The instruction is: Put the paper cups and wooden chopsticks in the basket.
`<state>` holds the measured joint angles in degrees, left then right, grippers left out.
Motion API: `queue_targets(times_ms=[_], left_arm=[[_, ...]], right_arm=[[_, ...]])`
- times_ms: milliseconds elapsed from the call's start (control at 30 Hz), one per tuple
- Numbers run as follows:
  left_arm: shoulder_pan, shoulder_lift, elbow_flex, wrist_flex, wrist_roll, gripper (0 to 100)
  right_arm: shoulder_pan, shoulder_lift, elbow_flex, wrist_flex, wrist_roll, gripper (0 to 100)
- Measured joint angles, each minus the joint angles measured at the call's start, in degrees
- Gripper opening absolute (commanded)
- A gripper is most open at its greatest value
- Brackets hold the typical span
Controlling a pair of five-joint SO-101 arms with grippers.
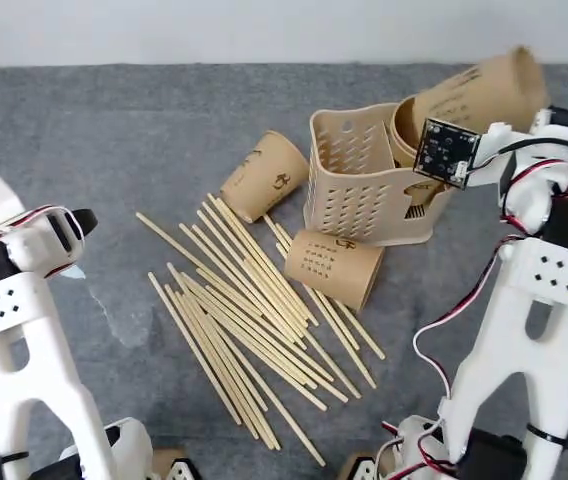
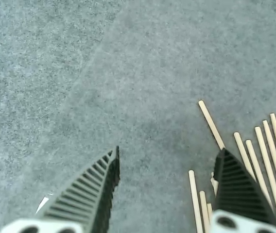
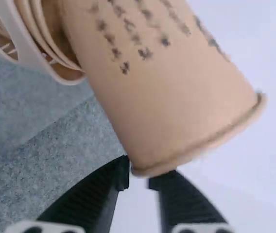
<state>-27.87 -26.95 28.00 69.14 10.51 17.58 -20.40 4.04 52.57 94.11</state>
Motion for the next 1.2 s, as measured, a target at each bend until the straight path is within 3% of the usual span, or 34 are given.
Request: queue_targets(times_ms=[233, 400, 533, 767, 1200], left_arm=[[0.0, 0.0, 0.0, 0.0, 0.0, 29], [0.0, 0.0, 0.0, 0.0, 0.0, 29], [0.0, 0.0, 0.0, 0.0, 0.0, 29], [0.0, 0.0, 0.0, 0.0, 0.0, 29], [0.0, 0.0, 0.7, 0.0, 0.0, 29]], right_arm=[[0.0, 0.0, 0.0, -0.62, 0.18, 23.4], [0.0, 0.0, 0.0, -8.09, 0.18, 23.3], [0.0, 0.0, 0.0, -10.9, -1.67, 16.3], [-0.97, -4.31, 0.0, -4.04, -17.49, 3.6], [-11.34, -14.95, 0.0, 34.73, -59.43, 3.7]])
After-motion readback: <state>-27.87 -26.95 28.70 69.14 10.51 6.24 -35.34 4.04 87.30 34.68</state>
